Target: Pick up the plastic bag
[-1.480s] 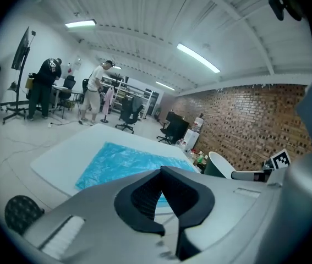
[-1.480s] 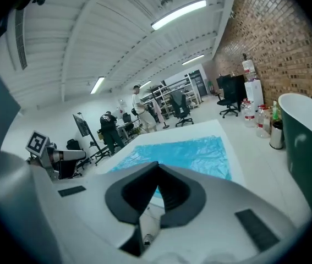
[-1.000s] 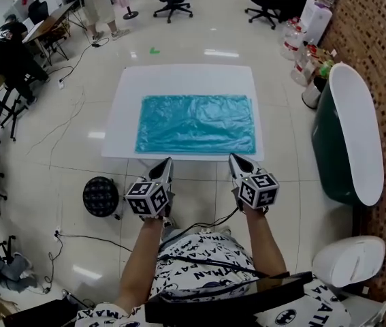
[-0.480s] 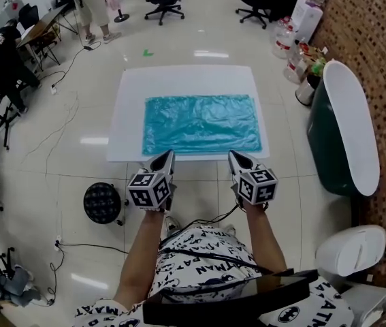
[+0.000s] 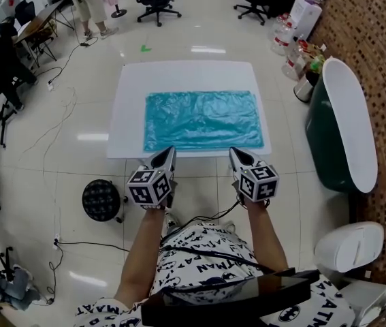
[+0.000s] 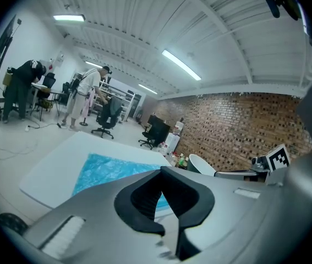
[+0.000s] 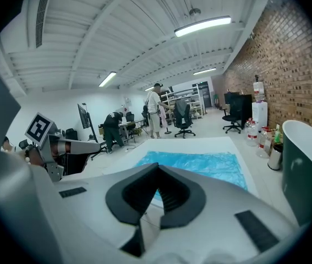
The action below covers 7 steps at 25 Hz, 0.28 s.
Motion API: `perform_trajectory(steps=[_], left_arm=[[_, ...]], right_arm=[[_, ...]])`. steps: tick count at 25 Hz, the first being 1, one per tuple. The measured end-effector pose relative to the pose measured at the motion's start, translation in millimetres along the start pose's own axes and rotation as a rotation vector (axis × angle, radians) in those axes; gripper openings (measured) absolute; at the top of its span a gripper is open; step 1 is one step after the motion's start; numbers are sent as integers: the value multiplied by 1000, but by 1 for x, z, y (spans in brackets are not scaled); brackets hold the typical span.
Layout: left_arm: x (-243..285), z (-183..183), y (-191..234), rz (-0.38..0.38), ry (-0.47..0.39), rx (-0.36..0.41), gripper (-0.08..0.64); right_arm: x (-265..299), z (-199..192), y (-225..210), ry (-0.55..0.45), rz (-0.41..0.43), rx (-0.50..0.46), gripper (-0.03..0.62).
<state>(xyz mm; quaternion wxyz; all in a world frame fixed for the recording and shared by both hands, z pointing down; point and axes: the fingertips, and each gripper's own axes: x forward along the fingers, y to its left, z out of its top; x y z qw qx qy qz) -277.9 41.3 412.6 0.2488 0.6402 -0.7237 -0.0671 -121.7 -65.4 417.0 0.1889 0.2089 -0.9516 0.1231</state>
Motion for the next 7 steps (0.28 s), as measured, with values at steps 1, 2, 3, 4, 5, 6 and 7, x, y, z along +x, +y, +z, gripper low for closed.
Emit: perform_trajectory(steps=[1, 2, 3, 4, 5, 6, 7], left_arm=[[0, 0, 1, 1, -1, -2, 0], [-1, 0, 2, 2, -2, -3, 0], [-1, 0, 3, 4, -3, -4, 0], [-1, 0, 4, 5, -4, -5, 0], [-1, 0, 4, 5, -5, -6, 0], [-1, 0, 5, 5, -6, -7, 0], [-1, 0, 5, 5, -7, -9, 0]], right_arm=[[1, 0, 1, 1, 2, -2, 0], [2, 0, 2, 2, 5, -5, 0], [3, 0, 3, 4, 6, -8, 0], [3, 0, 3, 5, 7, -10, 0], [4, 0, 4, 5, 7, -12, 0], [4, 0, 4, 6, 8, -14, 0], [4, 0, 4, 6, 8, -15, 0]])
